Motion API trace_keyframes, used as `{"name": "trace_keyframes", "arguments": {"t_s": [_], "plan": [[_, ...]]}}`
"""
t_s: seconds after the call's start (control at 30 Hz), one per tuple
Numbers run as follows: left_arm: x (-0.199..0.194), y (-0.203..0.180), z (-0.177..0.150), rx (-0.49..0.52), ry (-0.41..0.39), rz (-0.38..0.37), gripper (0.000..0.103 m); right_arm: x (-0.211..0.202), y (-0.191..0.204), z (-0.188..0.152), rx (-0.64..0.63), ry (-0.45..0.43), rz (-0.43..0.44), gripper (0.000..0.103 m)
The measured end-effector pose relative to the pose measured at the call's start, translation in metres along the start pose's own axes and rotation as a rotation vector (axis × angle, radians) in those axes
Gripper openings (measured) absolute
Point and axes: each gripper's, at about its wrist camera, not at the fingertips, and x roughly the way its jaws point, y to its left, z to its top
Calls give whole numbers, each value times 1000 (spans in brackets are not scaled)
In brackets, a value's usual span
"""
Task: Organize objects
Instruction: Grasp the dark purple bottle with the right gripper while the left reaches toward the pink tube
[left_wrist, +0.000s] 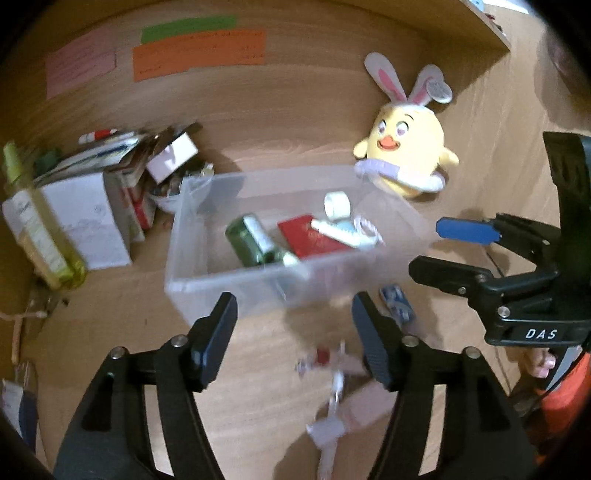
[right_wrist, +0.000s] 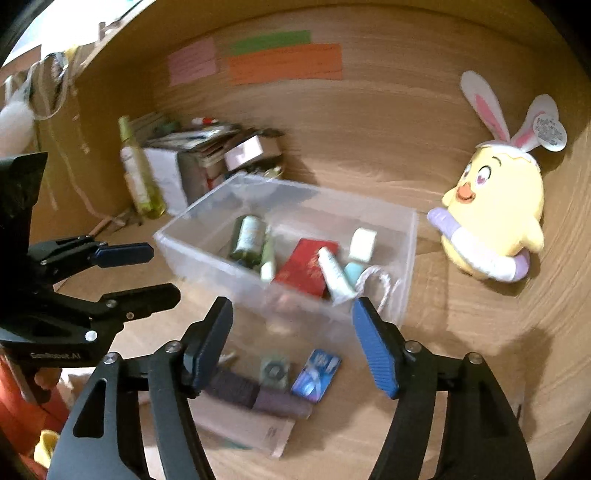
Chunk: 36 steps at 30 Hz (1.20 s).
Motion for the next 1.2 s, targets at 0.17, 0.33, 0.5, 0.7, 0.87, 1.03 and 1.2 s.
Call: {"name": "trace_keyframes", "arguments": {"t_s": [0.17, 0.33, 0.5, 0.7, 0.87, 1.03, 1.2], "plan": [[-9, -5, -32, 12, 27, -4, 69, 8, 20, -25, -45, 47, 30, 66], [-4, -11, -56, 22, 68, -28, 69, 17, 30, -42, -88, 99, 52, 66], [9, -17, -71, 26, 117, -54, 69, 31, 34, -49, -125, 139, 33, 66], [16, -20, -73, 17, 114, -75, 68, 40, 28, -48, -101, 152, 51, 64], [17, -20, -75, 2, 119, -141, 48, 42, 26, -47, -99, 156, 47, 44], [9, -17, -78, -8, 94, -127, 35, 36, 22, -47, -90, 134, 17, 28], [-1, -14, -79, -24, 70, -91, 33, 27, 13, -44, -51, 109, 13, 25]]}}
